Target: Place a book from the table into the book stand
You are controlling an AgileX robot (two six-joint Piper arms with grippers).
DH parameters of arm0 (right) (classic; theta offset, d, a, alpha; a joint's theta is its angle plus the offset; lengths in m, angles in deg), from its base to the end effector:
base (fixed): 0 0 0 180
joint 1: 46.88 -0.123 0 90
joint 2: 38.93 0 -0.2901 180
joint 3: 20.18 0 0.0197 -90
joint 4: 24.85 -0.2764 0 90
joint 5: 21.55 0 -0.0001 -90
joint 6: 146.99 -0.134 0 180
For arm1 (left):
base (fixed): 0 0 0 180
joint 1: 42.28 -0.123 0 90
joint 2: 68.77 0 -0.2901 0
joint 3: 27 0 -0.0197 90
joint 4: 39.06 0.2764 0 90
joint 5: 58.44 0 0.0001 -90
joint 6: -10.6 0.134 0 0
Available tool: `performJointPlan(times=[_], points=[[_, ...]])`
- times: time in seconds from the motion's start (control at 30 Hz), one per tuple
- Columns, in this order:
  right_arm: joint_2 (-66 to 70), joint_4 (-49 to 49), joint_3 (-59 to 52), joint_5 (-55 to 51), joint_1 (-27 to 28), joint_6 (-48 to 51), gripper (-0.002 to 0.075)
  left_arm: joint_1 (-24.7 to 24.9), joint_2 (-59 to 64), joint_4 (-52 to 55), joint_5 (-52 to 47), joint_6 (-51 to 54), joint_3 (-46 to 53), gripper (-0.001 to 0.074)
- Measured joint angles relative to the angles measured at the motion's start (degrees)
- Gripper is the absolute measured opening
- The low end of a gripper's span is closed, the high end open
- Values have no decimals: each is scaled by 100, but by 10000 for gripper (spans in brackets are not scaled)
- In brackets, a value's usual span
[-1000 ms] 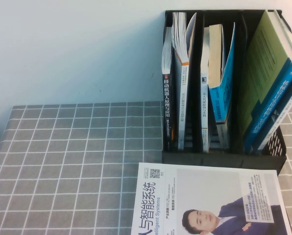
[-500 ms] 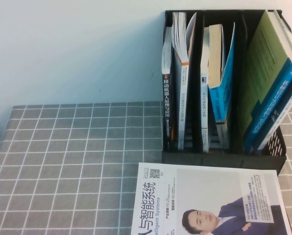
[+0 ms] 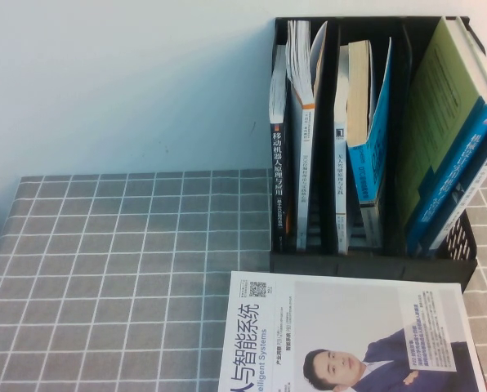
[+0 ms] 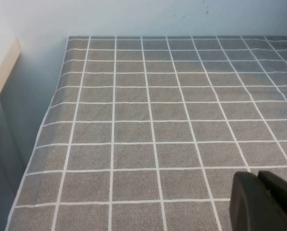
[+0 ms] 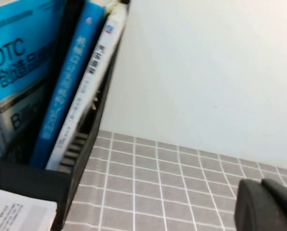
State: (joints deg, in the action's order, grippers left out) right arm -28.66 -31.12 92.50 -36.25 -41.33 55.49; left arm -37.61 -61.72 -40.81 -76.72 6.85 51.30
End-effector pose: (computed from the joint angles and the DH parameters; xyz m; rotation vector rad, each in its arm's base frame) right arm 0.1139 -0.0073 0.2481 -0.1744 1.6067 -0.2742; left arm 0.1157 -0.0107 0.1690 -0.0049 1.8105 -0.1338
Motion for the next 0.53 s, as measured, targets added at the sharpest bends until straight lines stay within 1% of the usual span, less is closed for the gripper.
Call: performJointPlan(times=[0.07,0.23,0.3,0.37,0.53], points=[[-268,119,-235,0,85,-298,-3,0,0,0,0,0,0,-3],[-334,526,-997,-50,150,-1182,-3,0,0,0,-7,0,0,-3],[-334,715,-1122,-375,150,-1501,-3,0,0,0,-7,0,0,-3],[-334,762,-1137,-534,150,-1591,-3,0,0,0,-7,0,0,-3],[-334,762,-1137,-535,150,-1602,-3,0,0,11,-7,0,0,-3]])
